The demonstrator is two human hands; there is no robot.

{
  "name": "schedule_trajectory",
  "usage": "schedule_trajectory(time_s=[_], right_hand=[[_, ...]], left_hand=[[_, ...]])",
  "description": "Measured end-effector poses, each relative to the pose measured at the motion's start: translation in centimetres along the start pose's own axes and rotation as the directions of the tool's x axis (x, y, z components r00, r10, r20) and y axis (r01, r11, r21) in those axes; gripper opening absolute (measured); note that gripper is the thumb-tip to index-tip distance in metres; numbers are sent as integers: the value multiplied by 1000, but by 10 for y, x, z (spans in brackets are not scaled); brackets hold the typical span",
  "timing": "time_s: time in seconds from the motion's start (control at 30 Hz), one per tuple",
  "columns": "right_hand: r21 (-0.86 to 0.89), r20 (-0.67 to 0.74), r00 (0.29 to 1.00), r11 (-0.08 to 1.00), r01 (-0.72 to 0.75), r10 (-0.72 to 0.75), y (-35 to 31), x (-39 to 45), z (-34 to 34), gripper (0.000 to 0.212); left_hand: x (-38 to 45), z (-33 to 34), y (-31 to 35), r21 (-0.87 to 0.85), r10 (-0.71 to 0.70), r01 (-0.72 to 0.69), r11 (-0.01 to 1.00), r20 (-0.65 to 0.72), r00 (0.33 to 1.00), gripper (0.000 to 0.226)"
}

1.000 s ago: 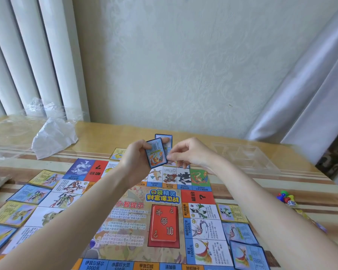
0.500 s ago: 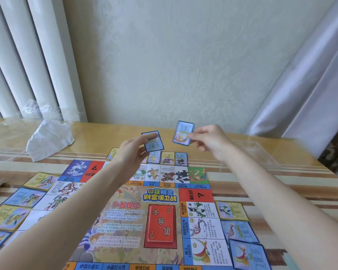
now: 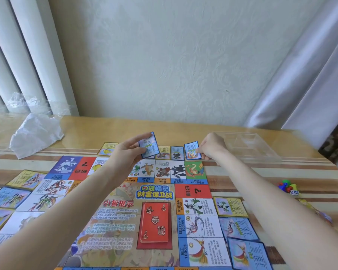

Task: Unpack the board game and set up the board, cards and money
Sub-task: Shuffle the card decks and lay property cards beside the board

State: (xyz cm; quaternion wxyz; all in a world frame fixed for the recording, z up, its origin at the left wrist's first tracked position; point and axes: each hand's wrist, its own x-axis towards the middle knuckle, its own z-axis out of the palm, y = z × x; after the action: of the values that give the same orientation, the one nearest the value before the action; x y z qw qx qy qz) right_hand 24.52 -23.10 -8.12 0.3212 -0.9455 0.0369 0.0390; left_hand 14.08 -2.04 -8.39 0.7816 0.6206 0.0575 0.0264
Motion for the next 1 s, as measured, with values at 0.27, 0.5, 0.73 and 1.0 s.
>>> schedule_trajectory(time_s=[0.27, 0.5, 0.73, 1.0], right_hand=[[-277, -96, 994, 960, 29, -58, 0, -1, 10, 15], [381, 43, 931, 868, 319, -361, -45, -43, 2, 11], [434, 380, 794, 849, 301, -475, -108, -74, 35, 20], [502, 294, 828, 814, 292, -478, -150, -79, 80, 15]], left_hand=[[-3, -1, -1, 43, -6, 6, 999, -8, 1000, 58], [-13, -16, 10, 55, 21, -20, 998, -22, 1000, 60], [-27, -37, 22, 94, 59, -56, 994, -29, 998, 55], [-42, -114, 34, 250, 82, -39, 968, -165, 983, 38]])
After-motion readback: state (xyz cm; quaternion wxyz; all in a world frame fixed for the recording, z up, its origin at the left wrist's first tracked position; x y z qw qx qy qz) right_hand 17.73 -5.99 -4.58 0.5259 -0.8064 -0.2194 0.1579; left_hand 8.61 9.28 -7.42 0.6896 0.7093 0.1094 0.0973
